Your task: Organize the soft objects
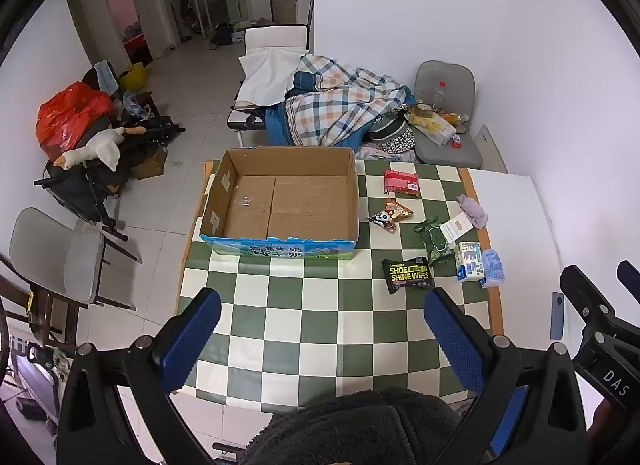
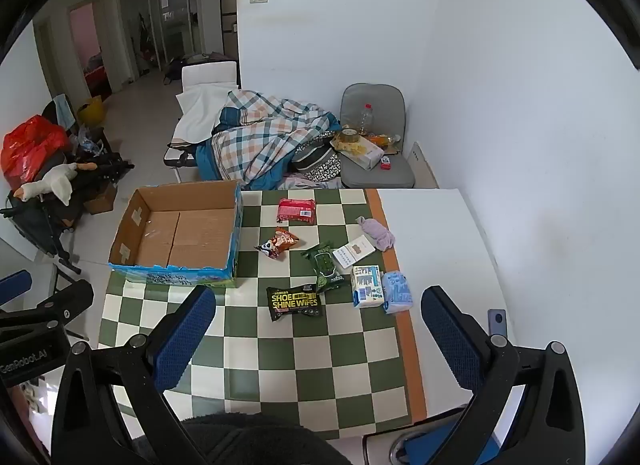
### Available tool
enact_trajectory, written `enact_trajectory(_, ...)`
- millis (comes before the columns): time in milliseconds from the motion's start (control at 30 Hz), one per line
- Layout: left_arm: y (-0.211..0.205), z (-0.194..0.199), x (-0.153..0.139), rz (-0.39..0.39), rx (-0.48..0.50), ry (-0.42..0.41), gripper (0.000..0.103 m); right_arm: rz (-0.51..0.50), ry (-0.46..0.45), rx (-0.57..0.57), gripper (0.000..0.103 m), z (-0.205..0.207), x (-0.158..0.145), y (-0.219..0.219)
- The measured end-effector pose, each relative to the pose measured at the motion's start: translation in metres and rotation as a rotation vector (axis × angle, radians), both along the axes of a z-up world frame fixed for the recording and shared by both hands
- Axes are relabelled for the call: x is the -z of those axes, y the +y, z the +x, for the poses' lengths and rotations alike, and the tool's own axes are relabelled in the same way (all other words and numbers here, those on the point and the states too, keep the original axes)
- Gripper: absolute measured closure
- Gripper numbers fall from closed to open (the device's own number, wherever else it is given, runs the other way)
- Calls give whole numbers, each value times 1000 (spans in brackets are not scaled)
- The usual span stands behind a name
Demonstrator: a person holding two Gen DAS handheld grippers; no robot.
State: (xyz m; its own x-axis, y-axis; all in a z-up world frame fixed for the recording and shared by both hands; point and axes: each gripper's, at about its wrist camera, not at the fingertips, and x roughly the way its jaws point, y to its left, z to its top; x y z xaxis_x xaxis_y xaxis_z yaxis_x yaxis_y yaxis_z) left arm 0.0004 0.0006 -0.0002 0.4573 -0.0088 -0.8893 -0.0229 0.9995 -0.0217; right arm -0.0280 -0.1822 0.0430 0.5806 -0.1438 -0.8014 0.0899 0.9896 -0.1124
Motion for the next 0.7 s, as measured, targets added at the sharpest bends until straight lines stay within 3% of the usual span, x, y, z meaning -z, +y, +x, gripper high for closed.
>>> enact_trajectory(500,2,3,4,13,1,-18,0,0,-2,-2,0,-1,-1,0)
enact_trajectory(700,2,7,-8,16,0,-27,0,3,-8,-2,0,0,-3,1)
